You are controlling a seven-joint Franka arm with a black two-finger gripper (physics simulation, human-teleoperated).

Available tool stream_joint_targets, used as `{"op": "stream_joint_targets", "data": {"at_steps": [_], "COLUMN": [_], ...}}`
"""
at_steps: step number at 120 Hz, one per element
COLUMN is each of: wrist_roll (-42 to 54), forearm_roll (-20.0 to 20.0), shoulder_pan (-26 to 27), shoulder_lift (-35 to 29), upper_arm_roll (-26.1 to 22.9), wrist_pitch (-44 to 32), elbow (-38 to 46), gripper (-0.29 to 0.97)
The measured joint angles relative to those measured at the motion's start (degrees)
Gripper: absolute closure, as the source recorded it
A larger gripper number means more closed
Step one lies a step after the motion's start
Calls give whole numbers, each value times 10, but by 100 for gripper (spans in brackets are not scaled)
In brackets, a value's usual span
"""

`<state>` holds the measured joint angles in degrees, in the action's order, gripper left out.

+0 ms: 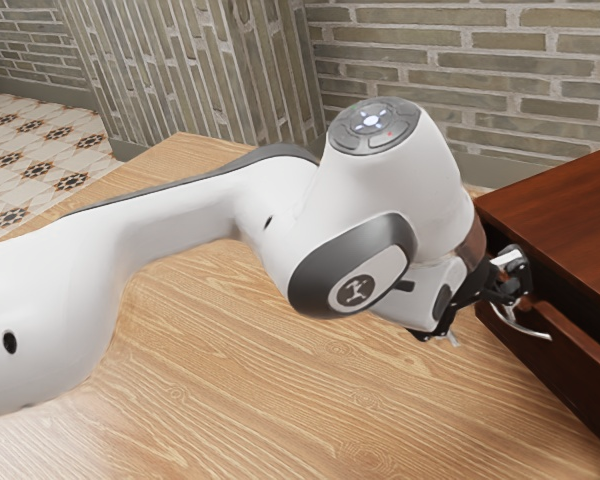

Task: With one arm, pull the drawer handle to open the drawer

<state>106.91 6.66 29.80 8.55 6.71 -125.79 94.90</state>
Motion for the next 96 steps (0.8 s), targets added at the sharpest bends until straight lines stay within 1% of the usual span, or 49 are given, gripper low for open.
{"op": "stream_joint_targets", "data": {"at_steps": [13,32,44,51,54,67,72,77,84,96], "wrist_roll": [0,0,0,0,0,0,0,0,1,1], "forearm_roll": [1,0,0,-1,0,2,3,3,5,6], "shoulder_pan": [0,3,6,5,4,4,5,3,-1,8], "shoulder_lift": [-15,-13,-8,-10,-11,-28,-38,-46,-54,-76], "upper_arm_roll": [1,0,1,1,1,2,3,2,2,13], "wrist_pitch": [-4,-11,-17,-22,-25,-31,-35,-38,-44,-50], "elbow": [13,19,24,37,41,62,75,88,104,130], "gripper": [22,20,14,8,7,14,15,13,7,8]}}
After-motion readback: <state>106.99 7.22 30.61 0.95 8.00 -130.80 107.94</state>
